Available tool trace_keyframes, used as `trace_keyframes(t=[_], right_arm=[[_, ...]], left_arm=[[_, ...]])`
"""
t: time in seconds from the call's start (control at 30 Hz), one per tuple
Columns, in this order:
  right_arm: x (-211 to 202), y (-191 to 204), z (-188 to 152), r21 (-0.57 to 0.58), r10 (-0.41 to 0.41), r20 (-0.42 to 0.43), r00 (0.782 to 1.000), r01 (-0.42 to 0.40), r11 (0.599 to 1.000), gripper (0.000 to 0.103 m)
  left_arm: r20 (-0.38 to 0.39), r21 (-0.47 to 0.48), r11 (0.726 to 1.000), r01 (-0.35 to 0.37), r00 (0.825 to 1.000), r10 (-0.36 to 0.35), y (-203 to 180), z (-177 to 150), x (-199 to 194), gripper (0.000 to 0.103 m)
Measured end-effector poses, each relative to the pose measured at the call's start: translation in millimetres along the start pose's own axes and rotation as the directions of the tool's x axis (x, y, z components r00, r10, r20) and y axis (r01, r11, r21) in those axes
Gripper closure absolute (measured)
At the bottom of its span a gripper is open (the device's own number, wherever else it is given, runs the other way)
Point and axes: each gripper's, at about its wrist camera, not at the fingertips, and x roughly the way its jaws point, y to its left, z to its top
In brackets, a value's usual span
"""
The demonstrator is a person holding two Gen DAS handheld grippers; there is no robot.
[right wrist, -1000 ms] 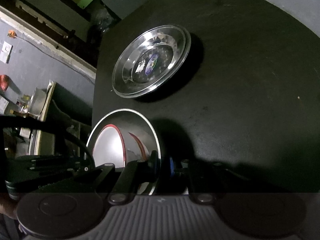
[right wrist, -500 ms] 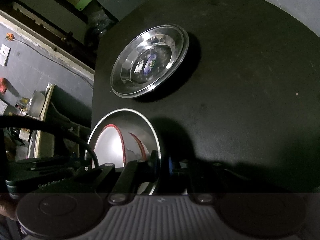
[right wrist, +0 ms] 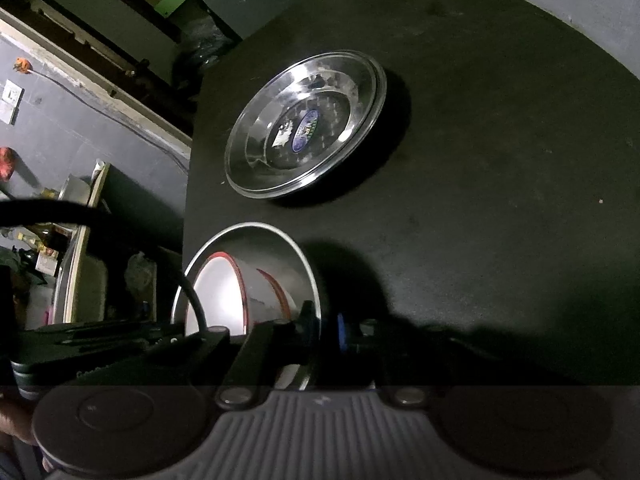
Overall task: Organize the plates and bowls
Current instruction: 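Carry the bowl stack with both grippers over the steel plate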
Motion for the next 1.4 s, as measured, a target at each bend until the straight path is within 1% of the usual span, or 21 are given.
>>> trace_keyframes(t=[0.17,0.33,0.4,0.6,0.7,1.07,1.4], right_arm=[[0,-4,2,0.035,0.013,-0.021,1.000,-0.013,0.999,0.091],[0,-2,5,0.021,-0.002,-0.051,0.999,0.003,1.000,0.091],[-1,-2,5,0.012,-0.011,-0.050,0.999,0.012,1.000,0.091],[-2,-10,5,0.050,0.010,-0.058,0.998,-0.007,0.999,0.092],[-3,-13,5,0.058,0.010,-0.056,0.998,-0.007,0.998,0.092],[-13,-27,10,0.091,-0.011,-0.052,0.999,0.016,0.996,0.091],[-29,-46,15,0.134,-0.048,-0.035,0.998,0.052,0.990,0.091]], left_arm=[[0.008,-0.014,1.000,-0.002,1.000,0.002,0,0,-2,0.094],[-0.014,-0.099,0.995,0.013,1.000,-0.015,3,3,1,0.095],[-0.023,-0.112,0.993,0.020,0.999,-0.023,3,2,3,0.095],[-0.016,-0.096,0.995,0.001,1.000,-0.003,-5,6,1,0.095],[-0.018,-0.093,0.996,0.004,1.000,-0.005,-7,7,3,0.096],[-0.029,-0.068,0.997,0.028,0.999,-0.030,-22,17,11,0.096],[-0.041,-0.020,0.997,0.071,0.997,-0.072,-47,34,27,0.096]])
